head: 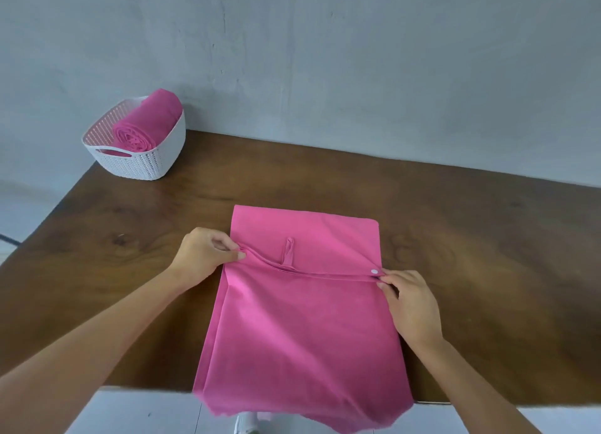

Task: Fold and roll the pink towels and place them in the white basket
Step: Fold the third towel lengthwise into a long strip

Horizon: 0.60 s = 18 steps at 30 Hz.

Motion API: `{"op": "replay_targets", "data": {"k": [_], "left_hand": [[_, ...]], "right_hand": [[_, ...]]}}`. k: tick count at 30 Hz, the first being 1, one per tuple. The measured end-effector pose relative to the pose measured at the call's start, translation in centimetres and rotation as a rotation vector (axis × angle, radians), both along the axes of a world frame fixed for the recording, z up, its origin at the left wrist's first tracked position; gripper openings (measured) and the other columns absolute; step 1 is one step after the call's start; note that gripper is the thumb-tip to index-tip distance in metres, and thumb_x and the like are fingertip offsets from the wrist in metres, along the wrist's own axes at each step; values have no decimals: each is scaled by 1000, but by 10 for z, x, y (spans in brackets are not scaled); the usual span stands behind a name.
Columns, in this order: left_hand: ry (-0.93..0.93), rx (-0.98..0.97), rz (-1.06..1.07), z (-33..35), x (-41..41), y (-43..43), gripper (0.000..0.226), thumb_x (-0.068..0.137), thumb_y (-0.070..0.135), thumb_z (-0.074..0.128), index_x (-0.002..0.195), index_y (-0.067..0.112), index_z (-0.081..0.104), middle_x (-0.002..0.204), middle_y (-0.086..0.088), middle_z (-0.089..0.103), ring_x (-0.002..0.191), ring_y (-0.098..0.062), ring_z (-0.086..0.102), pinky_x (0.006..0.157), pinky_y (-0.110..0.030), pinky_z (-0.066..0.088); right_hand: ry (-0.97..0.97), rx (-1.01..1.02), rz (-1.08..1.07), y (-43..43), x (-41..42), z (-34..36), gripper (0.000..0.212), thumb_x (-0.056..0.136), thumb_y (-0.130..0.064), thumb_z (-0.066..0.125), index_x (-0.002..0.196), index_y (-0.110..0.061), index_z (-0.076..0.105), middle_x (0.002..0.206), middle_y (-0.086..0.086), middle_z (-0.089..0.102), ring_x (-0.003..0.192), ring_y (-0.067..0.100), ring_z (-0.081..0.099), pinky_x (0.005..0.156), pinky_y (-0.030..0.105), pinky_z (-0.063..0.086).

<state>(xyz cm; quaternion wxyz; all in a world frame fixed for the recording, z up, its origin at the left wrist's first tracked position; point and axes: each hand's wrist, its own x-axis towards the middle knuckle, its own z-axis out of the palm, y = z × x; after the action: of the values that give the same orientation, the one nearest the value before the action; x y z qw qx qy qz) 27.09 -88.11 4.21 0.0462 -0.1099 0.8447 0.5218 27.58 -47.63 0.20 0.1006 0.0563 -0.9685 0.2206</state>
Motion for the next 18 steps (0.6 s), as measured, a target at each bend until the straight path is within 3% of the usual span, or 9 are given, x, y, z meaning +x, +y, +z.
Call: {"op": "replay_targets", "data": {"k": [3,9,13,15,18], "left_hand": [[-12,12,21,2,37,17,14,71,18,92,74,13,80,81,5,78,79,-10,73,70,-12,52],[-23,-27,60,4,113,51,14,69,18,93,71,15,79,77,7,77,77,-9,72,65,-7,48],[-52,8,88,2,160,70,14,70,13,92,73,9,79,80,1,78,81,-16,74,71,-16,56],[-59,43,108,2,180,80,14,71,11,91,73,7,78,78,-1,77,78,-19,75,67,-20,58],[-42,-75,79,1,210,92,13,71,14,91,70,10,79,68,7,74,59,-6,67,58,-12,48]], "right_hand": [[11,-26,20,17,31,0,20,92,-18,71,108,-28,78,110,-19,71,103,1,55,75,7,36],[48,-61,56,51,100,-8,18,92,-16,70,105,-26,79,109,-21,72,98,6,59,75,22,49],[62,-89,82,71,142,-9,18,92,-13,71,103,-25,79,107,-23,72,98,3,56,78,16,44],[77,-109,108,78,160,-7,17,90,-12,73,99,-25,80,106,-22,72,97,6,57,79,14,42],[45,-137,78,87,185,-4,13,90,-18,74,93,-29,80,104,-27,71,96,1,55,74,8,41]]}}
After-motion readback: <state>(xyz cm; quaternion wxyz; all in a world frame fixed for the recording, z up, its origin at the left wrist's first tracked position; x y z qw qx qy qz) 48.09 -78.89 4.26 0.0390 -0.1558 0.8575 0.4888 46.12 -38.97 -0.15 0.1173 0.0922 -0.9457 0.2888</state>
